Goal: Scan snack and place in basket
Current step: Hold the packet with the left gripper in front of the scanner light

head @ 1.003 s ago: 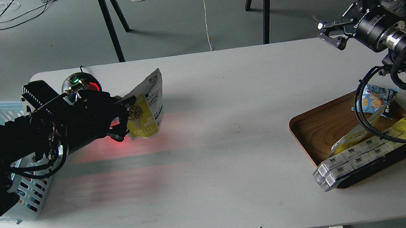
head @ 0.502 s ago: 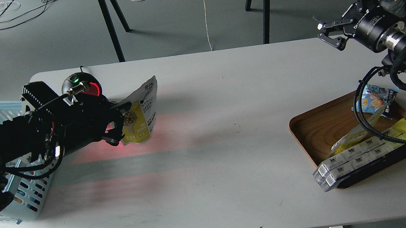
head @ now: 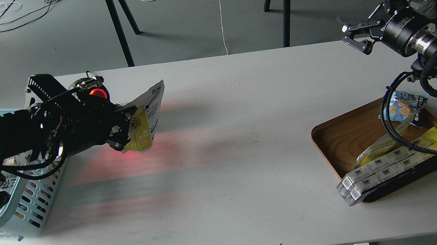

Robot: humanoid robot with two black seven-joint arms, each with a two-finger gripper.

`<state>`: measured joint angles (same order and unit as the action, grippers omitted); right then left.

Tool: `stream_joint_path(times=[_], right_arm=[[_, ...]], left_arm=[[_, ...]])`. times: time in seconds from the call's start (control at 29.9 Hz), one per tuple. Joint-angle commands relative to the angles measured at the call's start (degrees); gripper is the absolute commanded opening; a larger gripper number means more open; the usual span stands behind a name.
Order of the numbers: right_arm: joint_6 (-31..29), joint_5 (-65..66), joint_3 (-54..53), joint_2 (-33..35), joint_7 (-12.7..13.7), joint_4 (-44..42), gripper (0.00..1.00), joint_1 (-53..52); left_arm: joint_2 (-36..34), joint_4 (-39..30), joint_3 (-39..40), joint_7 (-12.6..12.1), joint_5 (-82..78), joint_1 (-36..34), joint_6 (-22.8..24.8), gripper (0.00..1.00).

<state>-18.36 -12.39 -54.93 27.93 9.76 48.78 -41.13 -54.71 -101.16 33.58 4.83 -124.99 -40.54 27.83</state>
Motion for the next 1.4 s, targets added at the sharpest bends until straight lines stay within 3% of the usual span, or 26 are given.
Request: stream_joint_path(times=[0.0, 0.37, 1.04, 1.37], right_arm=[[0.0, 0.0, 0.0, -0.1, 0.0, -0.1, 0.96, 0.0], [0.0, 0.0, 0.0, -0.1, 0.0, -0.1, 0.96, 0.1], [0.0, 0.0, 0.0, -0.4, 0.0, -0.1, 0.96, 0.1], [0.0, 0.2, 0.1, -0.4, 0.0, -0.1, 0.96, 0.1]], left_arm=[[0.2, 0.0, 0.0, 0.1, 0.0, -1.0, 0.2, 0.00], [0.6, 0.5, 0.0, -0.1, 0.0, -3.9, 0.2, 0.00], [8.7, 4.7, -0.8, -2.2, 0.0, -3.6, 0.2, 0.00], [8.1, 6.3, -0.5, -2.0, 0.0, -4.0, 0.2, 0.00]])
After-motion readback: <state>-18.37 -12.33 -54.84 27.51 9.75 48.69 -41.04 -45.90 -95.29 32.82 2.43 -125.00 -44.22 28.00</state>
